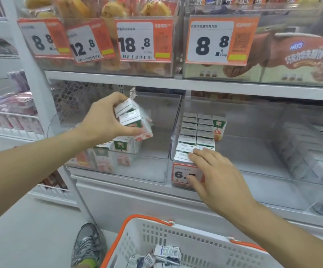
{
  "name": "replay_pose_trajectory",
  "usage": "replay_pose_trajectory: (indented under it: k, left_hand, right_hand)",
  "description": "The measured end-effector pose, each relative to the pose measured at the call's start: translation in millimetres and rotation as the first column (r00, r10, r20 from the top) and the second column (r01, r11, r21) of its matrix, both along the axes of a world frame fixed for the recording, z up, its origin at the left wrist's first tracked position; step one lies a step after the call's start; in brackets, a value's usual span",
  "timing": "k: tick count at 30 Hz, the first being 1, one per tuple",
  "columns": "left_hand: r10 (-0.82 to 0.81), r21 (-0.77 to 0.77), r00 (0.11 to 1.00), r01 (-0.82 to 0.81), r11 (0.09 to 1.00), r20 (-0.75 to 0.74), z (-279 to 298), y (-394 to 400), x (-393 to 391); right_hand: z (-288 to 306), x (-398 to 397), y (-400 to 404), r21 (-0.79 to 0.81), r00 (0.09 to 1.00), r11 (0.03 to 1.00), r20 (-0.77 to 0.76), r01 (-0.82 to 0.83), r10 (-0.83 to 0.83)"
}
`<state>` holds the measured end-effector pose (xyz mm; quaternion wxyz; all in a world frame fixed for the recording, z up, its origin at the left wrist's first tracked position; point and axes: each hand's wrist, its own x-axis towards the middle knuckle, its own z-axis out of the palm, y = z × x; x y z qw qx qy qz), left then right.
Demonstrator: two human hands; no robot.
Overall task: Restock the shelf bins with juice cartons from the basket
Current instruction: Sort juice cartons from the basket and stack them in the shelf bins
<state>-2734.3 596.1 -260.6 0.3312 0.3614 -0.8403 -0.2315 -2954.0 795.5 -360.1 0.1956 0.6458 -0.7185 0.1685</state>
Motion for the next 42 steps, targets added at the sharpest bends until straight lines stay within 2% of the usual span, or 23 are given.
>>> replay_pose_trajectory:
  k: [4,6,9,14,20,26,30,34,38,42]
  left_hand:
    - [-0.005,-0.031,0.999,0.007,1.000,0.040,-13.6,-33.7,-38.8]
    - [-0.011,-0.108,0.987,0.029,0.994,0.163,-24.2,-50.5,-57.5]
    - [0.011,-0.189,0.912,0.074,0.979,0.411,-37.3,-70.2,-79.6]
    - [0.046,-0.207,0.804,0.097,0.973,0.593,-48.5,-93.0,-95.9]
    - [0.106,-0.288,0.773,0.103,0.952,0.626,-50.0,-108.5,-109.5]
    - [0.146,-0.303,0.721,0.092,0.949,0.678,-48.2,-114.5,-122.9]
    - [0.105,-0.305,0.740,0.140,0.942,0.664,-54.8,-115.8,-117.4]
    - [0.167,-0.356,0.694,0.137,0.924,0.701,-57.4,-113.9,-118.0]
    - [0.218,-0.328,0.759,-0.007,0.945,0.614,-62.3,-108.0,-122.1]
    - [0.198,-0.276,0.761,-0.026,0.961,0.617,-62.2,-105.4,-117.6]
  right_hand:
    - [-0.3,0.5,-1.8,0.019,0.999,1.000,0.034,0.011,-0.011]
    - [-0.7,1.3,-2.0,0.014,0.998,1.000,0.051,0.020,-0.021]
    - [-0.4,2.4,-1.6,-0.009,0.998,1.000,0.053,0.024,-0.023]
    - [-3.4,0.8,-3.0,-0.060,0.999,0.998,0.040,0.015,-0.012]
    - [-7.5,1.9,-6.6,-0.091,1.000,0.996,0.019,0.019,-0.018]
    - [-12.6,2.1,-11.3,-0.121,1.000,0.992,-0.006,0.023,-0.024]
    - [-12.7,3.6,-12.1,-0.131,1.000,0.991,-0.012,0.023,-0.025]
    - [-12.4,3.0,-11.4,-0.116,0.999,0.993,-0.025,0.018,-0.021]
    - [-13.2,3.0,-11.3,-0.107,0.999,0.994,-0.029,0.015,-0.018]
    - [-14.2,2.2,-11.6,-0.103,1.000,0.995,-0.023,0.002,-0.005]
